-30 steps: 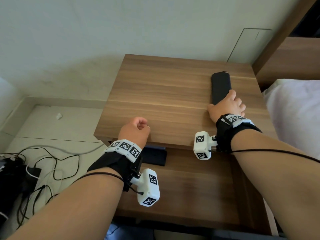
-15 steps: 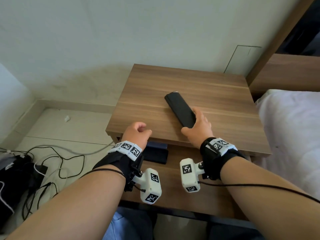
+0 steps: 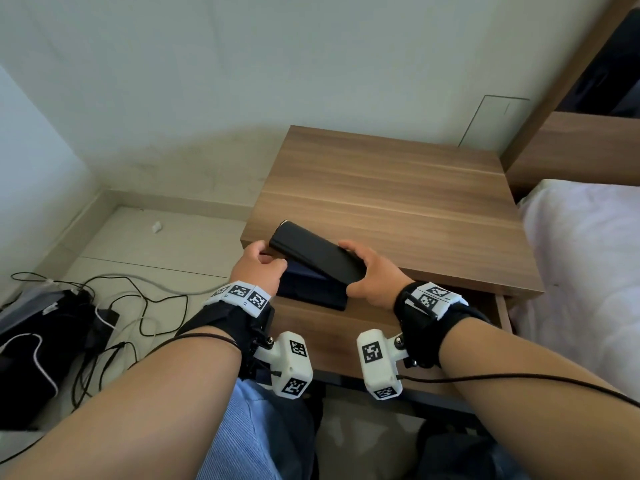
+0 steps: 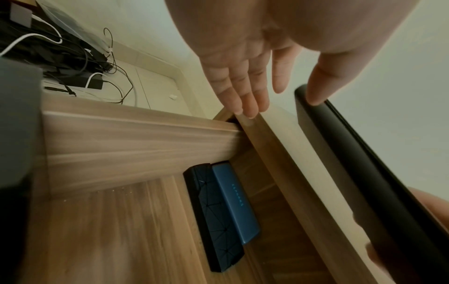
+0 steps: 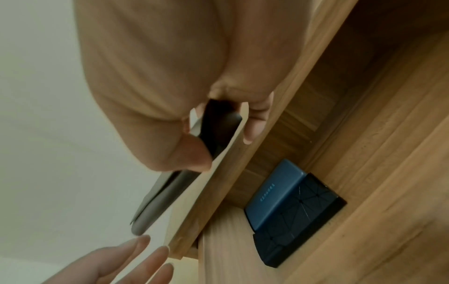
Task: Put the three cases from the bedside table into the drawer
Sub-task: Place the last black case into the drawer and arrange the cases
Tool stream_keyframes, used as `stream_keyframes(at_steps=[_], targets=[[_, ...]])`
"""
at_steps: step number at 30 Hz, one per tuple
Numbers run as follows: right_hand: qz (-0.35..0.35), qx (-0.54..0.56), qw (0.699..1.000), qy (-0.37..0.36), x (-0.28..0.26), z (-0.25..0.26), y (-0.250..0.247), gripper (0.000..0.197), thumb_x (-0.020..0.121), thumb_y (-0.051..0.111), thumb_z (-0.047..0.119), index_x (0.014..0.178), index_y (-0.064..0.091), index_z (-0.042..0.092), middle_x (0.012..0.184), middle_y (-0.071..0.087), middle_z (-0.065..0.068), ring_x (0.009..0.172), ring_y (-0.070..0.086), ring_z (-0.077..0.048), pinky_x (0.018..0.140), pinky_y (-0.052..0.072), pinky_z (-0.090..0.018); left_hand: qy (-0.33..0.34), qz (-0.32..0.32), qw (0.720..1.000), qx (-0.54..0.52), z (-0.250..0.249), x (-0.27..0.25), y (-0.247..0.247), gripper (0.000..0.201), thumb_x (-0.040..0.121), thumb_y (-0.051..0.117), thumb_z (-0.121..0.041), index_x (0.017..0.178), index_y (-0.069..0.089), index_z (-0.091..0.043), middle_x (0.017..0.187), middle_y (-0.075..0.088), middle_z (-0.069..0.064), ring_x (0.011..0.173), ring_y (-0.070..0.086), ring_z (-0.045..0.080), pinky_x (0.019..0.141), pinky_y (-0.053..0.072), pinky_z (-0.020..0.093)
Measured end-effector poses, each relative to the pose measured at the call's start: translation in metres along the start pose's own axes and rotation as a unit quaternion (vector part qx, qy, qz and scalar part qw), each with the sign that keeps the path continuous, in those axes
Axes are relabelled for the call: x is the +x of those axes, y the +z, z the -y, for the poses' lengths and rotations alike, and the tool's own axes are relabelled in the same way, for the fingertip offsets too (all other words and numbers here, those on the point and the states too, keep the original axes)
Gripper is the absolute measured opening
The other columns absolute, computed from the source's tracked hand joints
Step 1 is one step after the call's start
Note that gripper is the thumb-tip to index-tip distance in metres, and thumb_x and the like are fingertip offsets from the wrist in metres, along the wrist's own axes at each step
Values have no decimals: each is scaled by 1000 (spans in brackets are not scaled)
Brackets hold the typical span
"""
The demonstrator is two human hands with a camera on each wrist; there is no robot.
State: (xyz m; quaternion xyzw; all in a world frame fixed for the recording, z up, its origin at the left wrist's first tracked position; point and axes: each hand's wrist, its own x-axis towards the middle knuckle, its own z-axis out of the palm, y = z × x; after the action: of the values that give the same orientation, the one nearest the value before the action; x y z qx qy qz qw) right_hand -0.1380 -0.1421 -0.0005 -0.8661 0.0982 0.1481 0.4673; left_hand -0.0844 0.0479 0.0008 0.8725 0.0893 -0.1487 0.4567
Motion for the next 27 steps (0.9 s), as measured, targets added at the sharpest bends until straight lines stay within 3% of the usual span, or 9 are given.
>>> stream_keyframes(at_steps=[2,4,7,9,15,19,23,27], targets=[[36,-12,999,0,-4,1,3,81,70,65,0,142,37,25,129,54,-2,100,60,-21,79,51,-26,1,7,1000,2,2,-2,0,51,83,53,-20,133,46,-22,104,58,-2,87,53,20,77,38,27],[58,-22,998,9,-6,-2,4,82,68,66,3,142,38,25,125,53,0,98,59,-19,77,49,-24,-2,19,1000,5,6,-5,1,55,82,54,-19,136,44,-23,118,60,0,92,55,20,79,38,26],[85,-39,995,41,-8,-12,4,79,72,64,-2,141,39,26,121,53,1,93,56,-17,71,46,-20,-12,47,999,22,12,-6,5,56,84,55,-25,139,43,-20,140,53,1,120,54,22,90,37,25],[103,-61,991,63,-8,-21,4,80,71,65,-1,140,39,29,119,55,-2,93,57,-19,69,46,-21,-23,61,997,27,14,-8,8,53,85,56,-26,137,46,-19,141,52,1,125,52,21,94,36,24],[122,-98,981,116,2,-42,11,82,71,68,2,141,37,31,114,54,-3,92,58,-20,76,51,-27,-27,77,996,46,18,-4,14,43,85,56,-29,127,55,-21,134,57,1,118,55,20,87,35,22],[129,-119,975,136,17,-55,19,84,70,69,2,142,36,31,115,54,-4,92,58,-20,77,52,-30,-33,65,996,53,22,4,18,38,85,56,-27,123,58,-22,127,60,-1,95,53,13,81,36,22],[149,-185,959,153,34,-67,26,89,68,71,7,144,33,33,127,55,-8,104,59,-25,78,52,-30,-25,54,996,61,27,11,22,33,85,55,-23,118,61,-22,121,64,-1,98,57,14,81,38,21],[171,-217,949,154,49,-74,34,89,68,72,7,143,33,33,126,58,-9,108,60,-27,80,52,-31,-5,52,996,69,29,21,27,31,86,53,-21,115,63,-22,103,61,-7,90,52,9,80,36,20]])
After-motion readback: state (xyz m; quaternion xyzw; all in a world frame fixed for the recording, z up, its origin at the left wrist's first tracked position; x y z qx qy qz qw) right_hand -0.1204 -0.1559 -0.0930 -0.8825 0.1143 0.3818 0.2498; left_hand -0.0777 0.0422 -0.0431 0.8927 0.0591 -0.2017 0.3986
